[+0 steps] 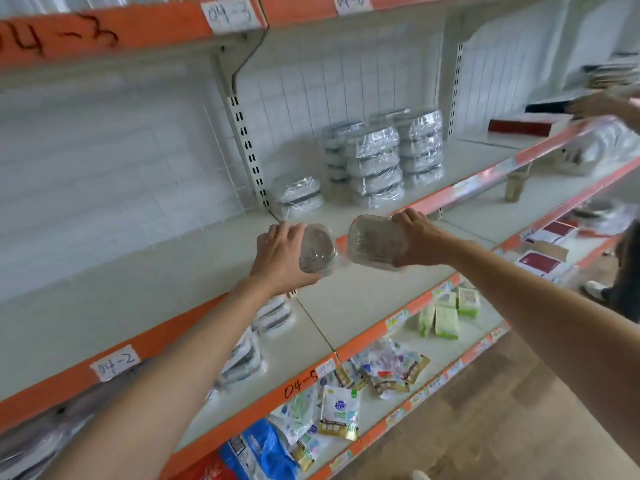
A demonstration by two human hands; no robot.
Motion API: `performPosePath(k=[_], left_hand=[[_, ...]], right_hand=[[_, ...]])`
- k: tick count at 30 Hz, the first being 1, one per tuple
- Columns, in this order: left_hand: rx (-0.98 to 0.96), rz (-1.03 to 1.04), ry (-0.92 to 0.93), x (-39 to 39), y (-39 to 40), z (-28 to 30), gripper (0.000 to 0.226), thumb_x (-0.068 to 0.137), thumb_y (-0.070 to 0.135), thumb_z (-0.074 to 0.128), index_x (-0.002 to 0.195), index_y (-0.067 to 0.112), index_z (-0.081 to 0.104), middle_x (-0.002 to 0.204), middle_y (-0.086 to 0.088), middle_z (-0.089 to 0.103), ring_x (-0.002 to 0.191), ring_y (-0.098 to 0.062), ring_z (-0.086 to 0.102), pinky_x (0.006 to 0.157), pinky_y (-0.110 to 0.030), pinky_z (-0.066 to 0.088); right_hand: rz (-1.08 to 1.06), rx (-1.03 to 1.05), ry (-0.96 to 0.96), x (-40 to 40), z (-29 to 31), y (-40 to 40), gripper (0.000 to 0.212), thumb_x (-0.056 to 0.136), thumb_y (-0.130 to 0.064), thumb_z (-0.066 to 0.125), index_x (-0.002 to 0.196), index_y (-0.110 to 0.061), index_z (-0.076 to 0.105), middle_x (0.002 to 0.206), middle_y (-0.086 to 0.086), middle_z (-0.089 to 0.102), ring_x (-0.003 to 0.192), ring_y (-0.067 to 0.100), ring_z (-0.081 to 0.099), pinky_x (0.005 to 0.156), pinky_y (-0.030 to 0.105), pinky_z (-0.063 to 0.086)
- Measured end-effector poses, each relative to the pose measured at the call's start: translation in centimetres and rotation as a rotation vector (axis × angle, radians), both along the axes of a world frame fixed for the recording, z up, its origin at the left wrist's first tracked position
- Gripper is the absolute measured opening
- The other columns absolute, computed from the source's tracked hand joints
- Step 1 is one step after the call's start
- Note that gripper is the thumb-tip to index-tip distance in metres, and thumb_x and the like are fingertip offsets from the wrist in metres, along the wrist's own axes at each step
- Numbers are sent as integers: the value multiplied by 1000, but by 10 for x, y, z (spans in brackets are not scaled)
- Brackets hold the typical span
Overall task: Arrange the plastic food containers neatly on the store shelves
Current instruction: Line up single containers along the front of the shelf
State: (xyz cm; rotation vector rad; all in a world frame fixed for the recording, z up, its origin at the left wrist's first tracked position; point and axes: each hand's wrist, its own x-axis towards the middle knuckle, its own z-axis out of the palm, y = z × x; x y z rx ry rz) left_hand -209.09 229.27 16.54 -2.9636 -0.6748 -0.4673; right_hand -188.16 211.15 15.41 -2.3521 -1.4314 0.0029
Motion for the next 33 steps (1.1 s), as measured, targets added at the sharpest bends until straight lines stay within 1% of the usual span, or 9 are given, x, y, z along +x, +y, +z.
performPosePath(k=[4,7,9,13,15,19,24,30,33], left_hand=[[-177,216,20,-17,31,-3,101,64,62,73,146,26,27,138,-4,32,124,-31,29,103,-43,28],[-334,221,83,-27,51,-18,97,69,57,75,148,34,24,147,4,29,128,-32,28,107,-41,30],[-406,228,76,-27,61,-24,95,72,57,73,149,37,22,148,3,25,128,-32,28,110,-41,29],[-518,325,34,-20,77,-25,89,69,63,71,145,48,26,124,-5,25,118,-31,31,107,-38,30],[-536,327,18,-16,87,-26,89,69,60,73,144,48,27,119,-2,28,118,-29,32,105,-36,30],[-504,319,-21,-5,108,-32,100,66,49,81,149,32,26,141,-2,33,129,-23,38,104,-26,30],[-525,462,-125,16,126,-38,114,58,46,86,148,13,23,148,-5,32,131,-23,37,109,-32,32],[-561,611,-279,32,133,-51,110,56,48,87,146,27,28,128,-11,31,116,-23,44,101,-29,35],[-551,657,-288,35,130,-52,110,56,47,87,146,31,26,133,-10,35,121,-24,44,100,-32,38]], right_hand=[[26,41,-14,-3,9,22,86,61,-23,85,129,3,40,126,19,40,119,31,38,97,31,32],[81,35,-20,-3,10,40,88,60,-25,85,131,1,40,125,18,38,116,30,41,94,29,34],[126,44,-33,0,13,54,88,60,-24,86,132,1,40,124,19,36,115,30,41,95,28,35],[183,83,-38,10,22,89,86,58,-24,86,129,-1,43,123,18,34,111,31,44,97,31,39],[203,108,-39,16,25,111,86,58,-27,86,128,-3,44,124,18,34,111,30,44,97,34,40],[275,152,-76,39,32,155,88,58,-28,87,131,-1,44,123,19,36,112,32,41,97,33,36],[249,177,-102,67,56,212,92,64,-38,82,139,-15,35,130,9,30,122,27,26,103,39,29],[284,52,-35,92,80,264,93,67,-34,81,140,-9,31,135,12,28,125,32,29,107,40,30],[298,-19,-58,103,90,283,92,68,-31,82,140,-6,31,137,15,31,124,33,36,105,40,35]])
